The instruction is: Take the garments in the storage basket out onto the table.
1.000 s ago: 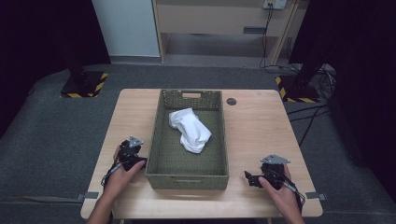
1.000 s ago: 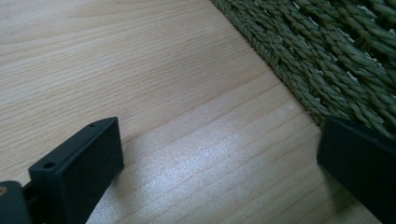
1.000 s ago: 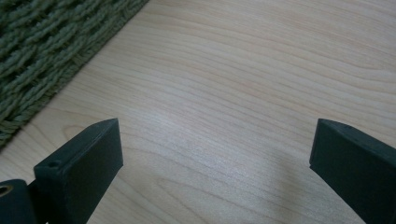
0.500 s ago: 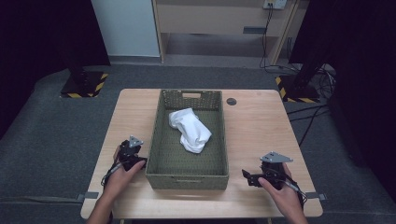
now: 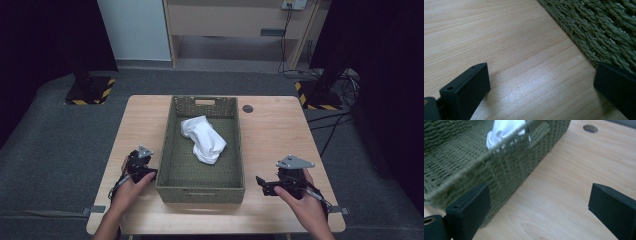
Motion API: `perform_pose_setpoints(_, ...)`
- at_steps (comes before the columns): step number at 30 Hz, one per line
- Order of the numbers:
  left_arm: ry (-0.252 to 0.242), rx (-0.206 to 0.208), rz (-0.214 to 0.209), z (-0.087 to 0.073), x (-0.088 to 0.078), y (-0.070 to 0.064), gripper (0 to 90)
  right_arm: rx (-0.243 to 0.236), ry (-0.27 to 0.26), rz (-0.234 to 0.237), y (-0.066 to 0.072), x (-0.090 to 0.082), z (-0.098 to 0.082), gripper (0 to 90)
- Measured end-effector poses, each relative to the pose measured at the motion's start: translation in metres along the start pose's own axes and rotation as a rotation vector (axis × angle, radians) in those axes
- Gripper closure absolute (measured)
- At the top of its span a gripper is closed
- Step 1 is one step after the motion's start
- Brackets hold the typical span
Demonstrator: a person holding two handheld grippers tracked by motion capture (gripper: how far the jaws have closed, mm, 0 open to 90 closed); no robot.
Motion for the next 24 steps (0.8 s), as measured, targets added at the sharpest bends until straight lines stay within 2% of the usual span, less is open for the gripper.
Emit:
perform_pose_setpoints(6,0.000,-0.001,0.000,0.000,0.000,0.000,0.0,-0.012,-0.019,0.021,0.003,0.002,0.025,4.0)
perform_pose_setpoints(9,0.000,0.000,0.000,0.000,0.000,0.000,0.0,-0.051,-0.014,0.018,0.005,0.004,0.039,3.8)
perform_pose_setpoints(12,0.000,0.000,0.000,0.000,0.000,0.000,0.0,-0.066,-0.020,0.022,0.009,0.007,0.051,3.9)
perform_pose_setpoints(24,0.000,0.000,0.000,0.000,0.000,0.000,0.0,-0.139,0.008,0.065,0.026,0.039,0.094,3.9)
Point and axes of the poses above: each handheld gripper's, and its own axes: x roughly forward along the jaws, z roughly out of its top, y roughly to its left, the point moved 7 cm from there along x, roughly forward along the jaws, and after that the axes turned 1 degree about x, right-handed, at the moved point
